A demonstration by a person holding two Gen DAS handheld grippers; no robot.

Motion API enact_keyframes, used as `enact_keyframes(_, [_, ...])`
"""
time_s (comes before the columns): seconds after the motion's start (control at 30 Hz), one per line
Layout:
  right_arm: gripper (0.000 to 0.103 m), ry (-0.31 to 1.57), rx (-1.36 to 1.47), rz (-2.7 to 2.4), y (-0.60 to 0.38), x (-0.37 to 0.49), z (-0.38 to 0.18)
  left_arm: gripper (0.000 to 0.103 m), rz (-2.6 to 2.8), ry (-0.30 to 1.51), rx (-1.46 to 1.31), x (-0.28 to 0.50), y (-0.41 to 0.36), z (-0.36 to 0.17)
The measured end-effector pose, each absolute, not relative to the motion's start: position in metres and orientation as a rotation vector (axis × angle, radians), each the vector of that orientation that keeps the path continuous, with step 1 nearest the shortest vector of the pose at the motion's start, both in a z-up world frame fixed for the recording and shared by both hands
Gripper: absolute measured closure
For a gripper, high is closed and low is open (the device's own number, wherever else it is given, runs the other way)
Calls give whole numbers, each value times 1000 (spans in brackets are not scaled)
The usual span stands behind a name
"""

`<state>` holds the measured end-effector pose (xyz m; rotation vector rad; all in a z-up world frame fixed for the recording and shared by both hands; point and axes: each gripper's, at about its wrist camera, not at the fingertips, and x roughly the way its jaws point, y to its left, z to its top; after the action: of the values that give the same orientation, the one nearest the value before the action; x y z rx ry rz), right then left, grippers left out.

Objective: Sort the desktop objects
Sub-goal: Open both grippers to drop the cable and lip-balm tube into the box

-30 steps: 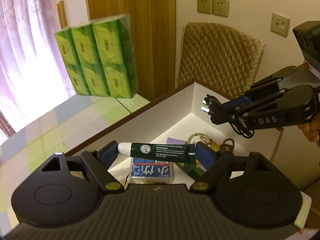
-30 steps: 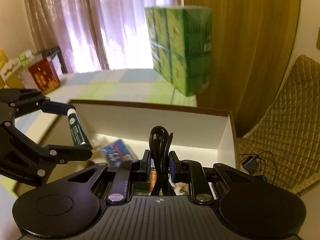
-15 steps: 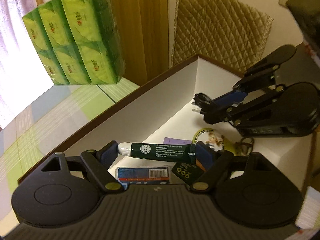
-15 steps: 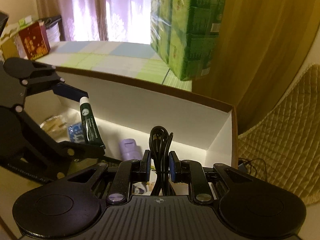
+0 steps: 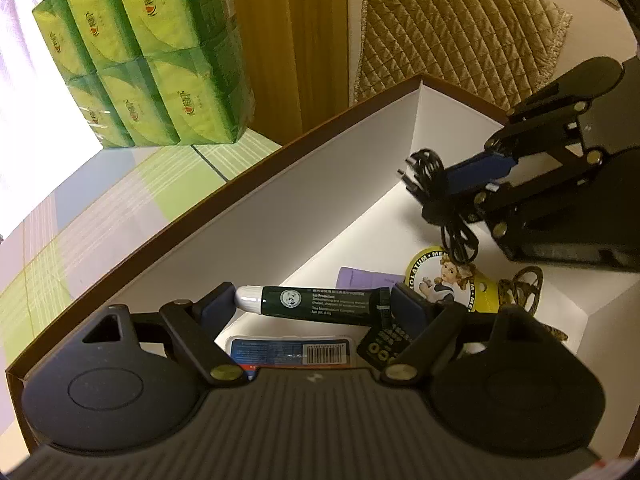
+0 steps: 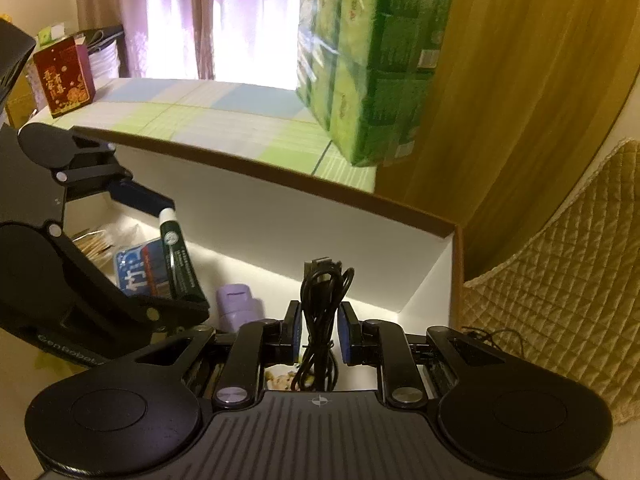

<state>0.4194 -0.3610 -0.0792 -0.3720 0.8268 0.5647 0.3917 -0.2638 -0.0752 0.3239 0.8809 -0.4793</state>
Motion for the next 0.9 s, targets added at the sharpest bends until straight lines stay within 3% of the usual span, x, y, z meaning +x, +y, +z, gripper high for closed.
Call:
enact_keyframes(0.23, [84,809,-350,573,-363,423,-71,21,-469,877,327,389,-262,-71])
enact_keyframes(0.27, [77,807,-348,574,-364,423,-69,20,-467,877,322,388,-260,-69])
enact_keyframes(0.37, [43,785,-338,570,-366,417,-64,17,-459,877,300,386,-255,-64])
enact_keyframes(0.47, [33,776,-324,591,-370,407,-58,17,-447,876,291,381,-249,-59])
enact_keyframes(0.6, [13,774,-295,607,-377,392,-50,17,-425,879,267,372,-242,-49])
enact_keyframes(0.77, [3,775,-239,605,-383,372,-40,10,-358,868,276,354,-235,-35])
enact_keyframes(0.9, [2,768,-201,572,-385,354,-33,4,-295,826,291,334,-230,-22])
